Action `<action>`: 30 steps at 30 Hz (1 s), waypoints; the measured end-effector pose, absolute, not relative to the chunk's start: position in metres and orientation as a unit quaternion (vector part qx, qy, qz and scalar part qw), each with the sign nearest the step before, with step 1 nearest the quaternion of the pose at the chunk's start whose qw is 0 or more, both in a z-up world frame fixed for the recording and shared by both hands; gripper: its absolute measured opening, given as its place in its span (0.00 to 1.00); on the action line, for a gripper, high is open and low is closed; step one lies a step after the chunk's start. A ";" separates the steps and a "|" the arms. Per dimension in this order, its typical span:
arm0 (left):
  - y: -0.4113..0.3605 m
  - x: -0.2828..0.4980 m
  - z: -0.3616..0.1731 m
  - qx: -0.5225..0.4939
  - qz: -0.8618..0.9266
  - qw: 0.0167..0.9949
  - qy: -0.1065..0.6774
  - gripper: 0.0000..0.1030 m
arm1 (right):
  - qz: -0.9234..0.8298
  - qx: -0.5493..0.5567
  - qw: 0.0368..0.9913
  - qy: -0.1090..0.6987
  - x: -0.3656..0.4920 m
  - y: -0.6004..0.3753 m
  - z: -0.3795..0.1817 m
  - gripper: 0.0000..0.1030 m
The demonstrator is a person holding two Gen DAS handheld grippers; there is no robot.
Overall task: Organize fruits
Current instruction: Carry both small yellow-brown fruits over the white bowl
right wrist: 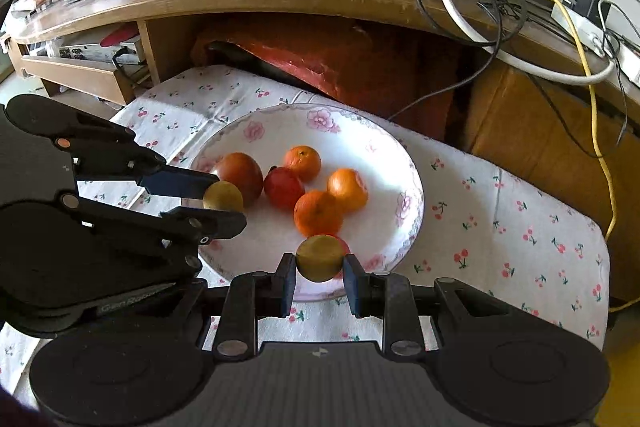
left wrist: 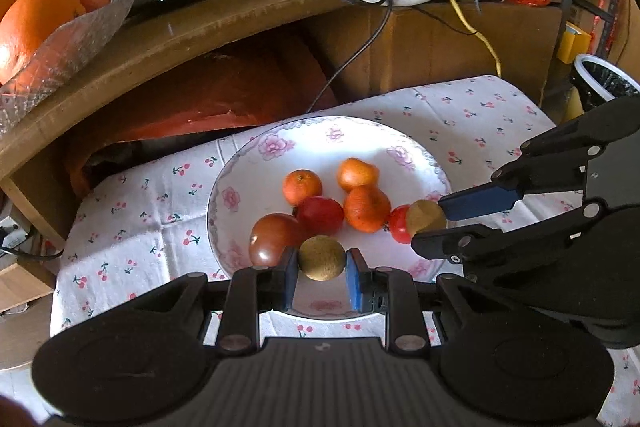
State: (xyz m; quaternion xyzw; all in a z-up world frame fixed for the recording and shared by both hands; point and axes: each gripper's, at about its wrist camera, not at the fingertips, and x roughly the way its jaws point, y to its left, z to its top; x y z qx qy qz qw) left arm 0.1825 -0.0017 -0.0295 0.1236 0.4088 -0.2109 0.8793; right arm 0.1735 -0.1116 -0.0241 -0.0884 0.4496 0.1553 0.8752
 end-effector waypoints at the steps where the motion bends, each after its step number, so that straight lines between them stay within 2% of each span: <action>1: -0.002 0.184 -0.030 0.121 -0.209 0.879 0.410 0.33 | 0.155 -0.091 0.876 0.448 0.175 -0.111 -0.024 0.21; 30: -0.008 0.184 -0.033 0.157 -0.197 0.886 0.390 0.34 | 0.159 -0.071 0.879 0.444 0.177 -0.115 -0.031 0.26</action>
